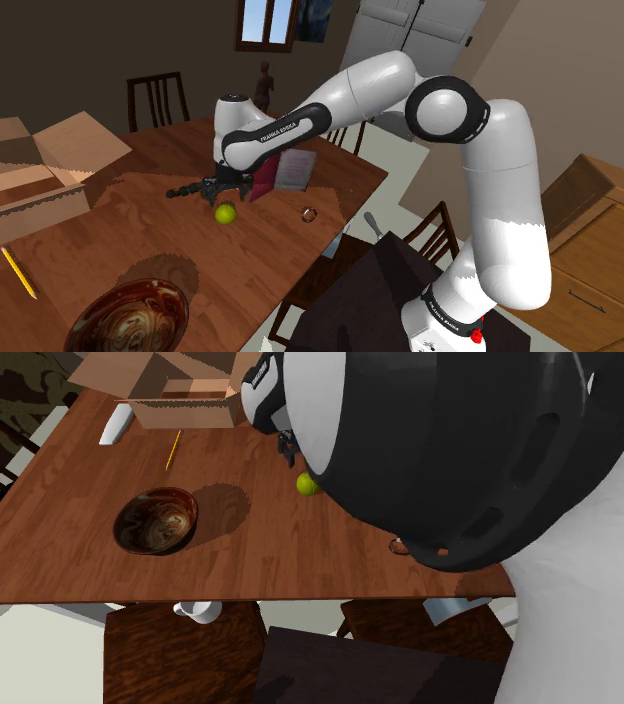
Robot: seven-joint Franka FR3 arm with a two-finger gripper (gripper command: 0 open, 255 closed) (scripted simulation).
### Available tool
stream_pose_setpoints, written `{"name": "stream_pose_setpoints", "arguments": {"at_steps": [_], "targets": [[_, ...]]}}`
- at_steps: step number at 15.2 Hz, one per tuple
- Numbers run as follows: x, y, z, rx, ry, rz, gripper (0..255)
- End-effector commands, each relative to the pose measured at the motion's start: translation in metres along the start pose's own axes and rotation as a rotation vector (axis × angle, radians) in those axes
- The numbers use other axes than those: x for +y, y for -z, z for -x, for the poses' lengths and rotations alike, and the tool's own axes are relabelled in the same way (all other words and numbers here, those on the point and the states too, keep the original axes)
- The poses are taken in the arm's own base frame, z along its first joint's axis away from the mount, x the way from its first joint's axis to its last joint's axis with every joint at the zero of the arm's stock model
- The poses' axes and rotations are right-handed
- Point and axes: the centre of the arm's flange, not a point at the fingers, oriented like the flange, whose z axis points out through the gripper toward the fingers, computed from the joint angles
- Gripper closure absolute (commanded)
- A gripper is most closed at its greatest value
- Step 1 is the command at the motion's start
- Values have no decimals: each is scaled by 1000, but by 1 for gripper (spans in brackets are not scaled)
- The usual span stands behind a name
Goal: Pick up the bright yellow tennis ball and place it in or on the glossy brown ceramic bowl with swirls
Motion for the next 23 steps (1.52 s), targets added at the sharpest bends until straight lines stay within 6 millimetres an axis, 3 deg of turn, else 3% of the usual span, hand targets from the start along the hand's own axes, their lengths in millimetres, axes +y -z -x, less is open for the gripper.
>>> {"name": "stream_pose_setpoints", "arguments": {"at_steps": [1, 7, 15, 16, 23], "targets": [[-2, -13, -6, 3, -2, 1, 0], [-2, -48, -6, 3, -2, 1, 0], [-2, -48, -6, 3, -2, 1, 0], [-2, -48, -6, 3, -2, 1, 255], [-2, -48, -6, 3, -2, 1, 255]]}}
